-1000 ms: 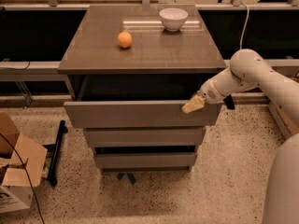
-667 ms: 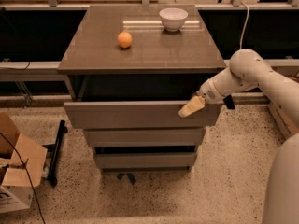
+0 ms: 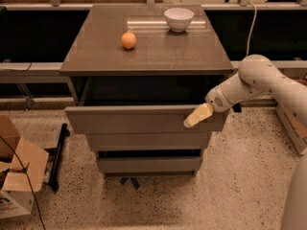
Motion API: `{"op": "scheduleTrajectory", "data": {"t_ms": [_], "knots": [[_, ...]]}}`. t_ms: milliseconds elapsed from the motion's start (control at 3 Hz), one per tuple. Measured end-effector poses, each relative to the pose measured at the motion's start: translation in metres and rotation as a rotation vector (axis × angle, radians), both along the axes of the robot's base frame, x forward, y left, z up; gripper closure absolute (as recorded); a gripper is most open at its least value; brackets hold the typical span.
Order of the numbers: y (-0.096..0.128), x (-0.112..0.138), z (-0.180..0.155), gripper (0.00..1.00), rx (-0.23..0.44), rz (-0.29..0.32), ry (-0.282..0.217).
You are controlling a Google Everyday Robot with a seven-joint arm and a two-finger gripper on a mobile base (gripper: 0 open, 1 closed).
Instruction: Open top drawer
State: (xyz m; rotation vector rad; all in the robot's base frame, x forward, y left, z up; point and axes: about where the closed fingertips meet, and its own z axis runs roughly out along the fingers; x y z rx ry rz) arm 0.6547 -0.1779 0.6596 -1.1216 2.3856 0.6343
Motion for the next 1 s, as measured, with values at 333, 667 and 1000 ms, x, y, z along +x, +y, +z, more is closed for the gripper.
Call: {"op": "scheduleTrajectory", "data": {"t_ms": [333, 667, 1000], "knots": [[-0.004, -0.013, -0.002, 0.0, 0.009, -0.011, 0.03], [-0.003, -0.018, -0.005, 0.0, -0.009, -0.003, 0.048], [-0.002, -0.03, -0.01, 0.0, -0.051, 0.016, 0.091]]}}
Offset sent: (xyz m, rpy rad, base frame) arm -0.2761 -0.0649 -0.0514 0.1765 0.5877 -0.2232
